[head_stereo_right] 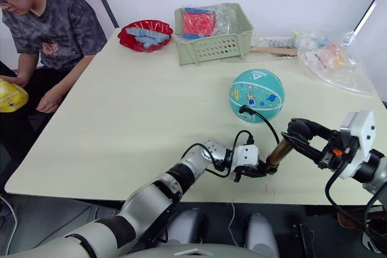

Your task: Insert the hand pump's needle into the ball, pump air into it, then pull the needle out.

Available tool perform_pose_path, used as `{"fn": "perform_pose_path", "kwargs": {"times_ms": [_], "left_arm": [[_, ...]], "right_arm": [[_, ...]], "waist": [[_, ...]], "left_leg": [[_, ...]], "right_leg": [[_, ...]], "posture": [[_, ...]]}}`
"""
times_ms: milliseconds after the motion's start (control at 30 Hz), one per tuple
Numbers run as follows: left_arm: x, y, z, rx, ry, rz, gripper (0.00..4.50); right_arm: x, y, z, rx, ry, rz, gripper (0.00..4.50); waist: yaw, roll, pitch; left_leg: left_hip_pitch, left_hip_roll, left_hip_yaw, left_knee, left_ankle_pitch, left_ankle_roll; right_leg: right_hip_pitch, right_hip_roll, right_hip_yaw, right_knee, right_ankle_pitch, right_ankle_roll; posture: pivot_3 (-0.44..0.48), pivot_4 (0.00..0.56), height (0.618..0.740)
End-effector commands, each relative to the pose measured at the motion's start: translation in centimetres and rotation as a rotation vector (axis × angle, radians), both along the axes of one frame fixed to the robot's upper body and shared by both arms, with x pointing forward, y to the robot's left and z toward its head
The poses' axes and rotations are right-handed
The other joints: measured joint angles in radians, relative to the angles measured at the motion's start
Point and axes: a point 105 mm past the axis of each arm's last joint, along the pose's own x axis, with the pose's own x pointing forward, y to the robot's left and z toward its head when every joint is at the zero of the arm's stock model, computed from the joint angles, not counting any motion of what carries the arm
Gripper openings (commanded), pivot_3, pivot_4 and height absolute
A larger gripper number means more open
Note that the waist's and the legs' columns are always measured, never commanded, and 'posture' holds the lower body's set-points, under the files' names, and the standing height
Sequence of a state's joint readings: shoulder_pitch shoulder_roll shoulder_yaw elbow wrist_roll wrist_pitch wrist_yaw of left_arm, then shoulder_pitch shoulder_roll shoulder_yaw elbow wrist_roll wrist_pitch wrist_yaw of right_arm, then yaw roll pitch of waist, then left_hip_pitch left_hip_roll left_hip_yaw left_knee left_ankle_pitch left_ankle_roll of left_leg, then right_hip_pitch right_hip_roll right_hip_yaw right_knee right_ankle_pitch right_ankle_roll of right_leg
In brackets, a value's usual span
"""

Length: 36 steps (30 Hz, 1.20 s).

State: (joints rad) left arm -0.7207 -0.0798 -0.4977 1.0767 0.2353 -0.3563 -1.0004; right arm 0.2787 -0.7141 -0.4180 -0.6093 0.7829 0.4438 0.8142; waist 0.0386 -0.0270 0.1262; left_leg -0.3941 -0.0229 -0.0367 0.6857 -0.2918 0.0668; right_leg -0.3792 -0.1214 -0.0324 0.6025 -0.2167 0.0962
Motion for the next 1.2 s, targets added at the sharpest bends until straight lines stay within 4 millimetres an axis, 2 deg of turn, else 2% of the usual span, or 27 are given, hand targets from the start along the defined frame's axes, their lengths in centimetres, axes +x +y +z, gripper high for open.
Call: {"fn": "perform_pose_path", "kwargs": {"times_ms": [33,200,333,700,933,1200], "left_arm": [[-1.6,3.1,-4.6,0.195,0.1,0.015,1.1],[-1.6,3.1,-4.5,0.194,0.1,0.017,1.1],[-1.5,3.2,-4.5,0.197,0.099,0.017,1.1],[-1.8,3.1,-4.6,0.199,0.103,0.008,1.1],[-1.9,3.0,-4.6,0.2,0.101,-0.003,1.1],[-1.8,2.9,-4.5,0.199,0.097,-0.004,1.1]], "right_arm": [[-0.3,0.8,-3.6,-0.014,0.108,0.025,1.62],[-0.1,1.0,-4.4,-0.017,0.095,0.012,1.62],[0.0,1.2,-3.6,-0.011,0.064,0.013,1.62],[-0.5,0.1,3.5,-0.015,-0.076,0.019,1.62],[-1.2,-1.5,8.5,0.006,-0.139,0.011,1.62],[-1.6,-2.1,11.9,0.032,-0.163,0.022,1.62]], "waist": [[-0.001,0.001,-0.001],[-0.001,0.002,-0.002],[-0.001,0.003,-0.003],[0.002,0.011,0.005],[0.002,0.011,0.008],[0.002,0.009,0.01]], "left_leg": [[0.0,0.0,0.0,0.0,0.0,0.0],[0.001,0.0,0.0,0.0,0.0,0.0],[0.001,0.0,0.0,0.0,0.0,0.0],[-0.001,-0.001,0.0,0.0,0.0,0.0],[-0.002,-0.002,0.002,0.0,0.0,0.0],[-0.003,-0.002,0.007,0.0,0.0,0.0]], "right_leg": [[0.0,0.0,0.0,0.0,0.0,0.0],[0.0,0.0,0.0,0.0,0.0,0.0],[0.0,0.0,0.0,0.0,0.0,0.0],[-0.001,-0.001,0.0,0.0,0.0,0.0],[-0.001,-0.003,0.001,-0.001,0.0,0.0],[-0.002,-0.004,0.006,-0.003,0.0,0.001]], "posture": [[0.0,0.15,0.738],[0.0,0.15,0.738],[0.0,0.15,0.738],[0.0,0.15,0.738],[0.0,0.15,0.738],[0.0,0.15,0.738]]}}
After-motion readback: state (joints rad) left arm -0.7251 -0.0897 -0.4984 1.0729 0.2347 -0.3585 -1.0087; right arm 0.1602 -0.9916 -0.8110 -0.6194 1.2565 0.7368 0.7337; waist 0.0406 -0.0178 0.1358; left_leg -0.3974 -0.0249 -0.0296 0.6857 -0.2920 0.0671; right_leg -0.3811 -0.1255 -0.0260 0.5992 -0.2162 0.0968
